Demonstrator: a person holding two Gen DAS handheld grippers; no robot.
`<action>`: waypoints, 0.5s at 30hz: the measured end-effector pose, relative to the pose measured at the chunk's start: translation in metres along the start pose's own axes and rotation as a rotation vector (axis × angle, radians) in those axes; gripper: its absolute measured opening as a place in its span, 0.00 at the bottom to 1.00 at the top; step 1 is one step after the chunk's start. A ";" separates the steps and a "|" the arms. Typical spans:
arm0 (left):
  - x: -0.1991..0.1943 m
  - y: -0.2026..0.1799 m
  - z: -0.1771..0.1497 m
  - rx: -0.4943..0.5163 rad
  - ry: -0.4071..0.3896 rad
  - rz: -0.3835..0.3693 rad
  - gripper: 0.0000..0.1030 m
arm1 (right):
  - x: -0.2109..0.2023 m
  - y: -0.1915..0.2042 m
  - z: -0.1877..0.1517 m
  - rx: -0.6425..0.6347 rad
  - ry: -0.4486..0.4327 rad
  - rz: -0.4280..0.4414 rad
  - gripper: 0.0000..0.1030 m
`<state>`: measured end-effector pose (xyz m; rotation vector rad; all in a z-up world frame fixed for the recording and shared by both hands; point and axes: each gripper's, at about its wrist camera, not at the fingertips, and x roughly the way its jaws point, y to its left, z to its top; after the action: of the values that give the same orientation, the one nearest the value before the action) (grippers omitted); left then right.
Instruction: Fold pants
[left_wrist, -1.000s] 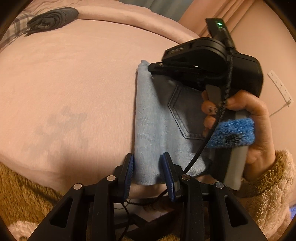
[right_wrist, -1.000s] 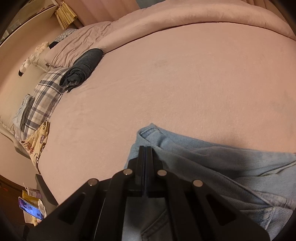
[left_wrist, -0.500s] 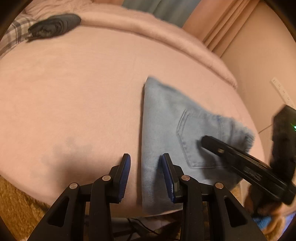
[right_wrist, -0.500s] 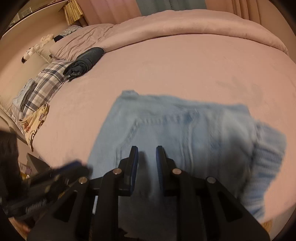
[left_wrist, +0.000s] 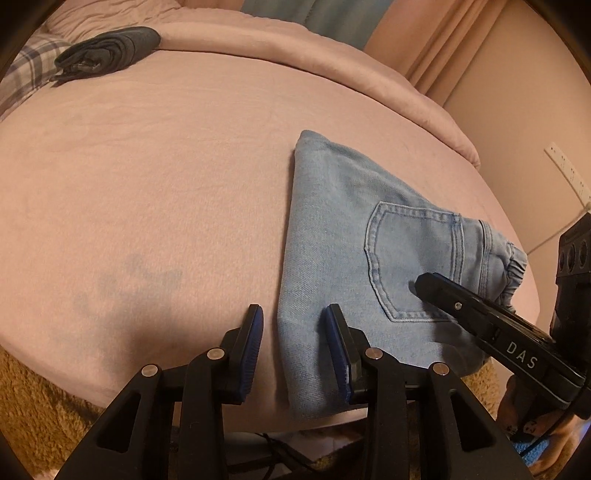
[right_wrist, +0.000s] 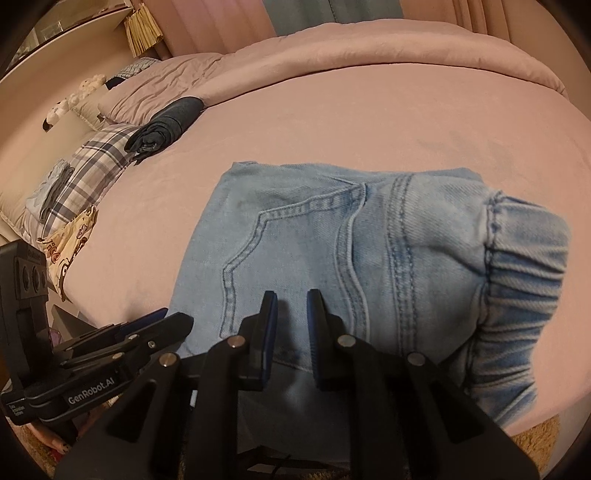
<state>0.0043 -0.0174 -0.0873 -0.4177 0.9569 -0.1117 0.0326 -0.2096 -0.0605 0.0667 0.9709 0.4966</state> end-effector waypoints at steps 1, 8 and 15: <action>0.000 0.001 0.000 -0.001 0.001 -0.002 0.36 | 0.000 -0.001 -0.001 0.002 0.000 0.002 0.14; -0.003 0.009 -0.004 -0.008 0.009 -0.013 0.36 | -0.001 0.000 -0.004 0.000 -0.001 -0.010 0.14; -0.003 0.008 -0.002 -0.005 0.019 -0.004 0.36 | -0.005 -0.001 -0.010 0.006 -0.002 -0.014 0.14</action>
<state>0.0002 -0.0102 -0.0893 -0.4242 0.9750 -0.1172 0.0227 -0.2138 -0.0626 0.0661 0.9703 0.4806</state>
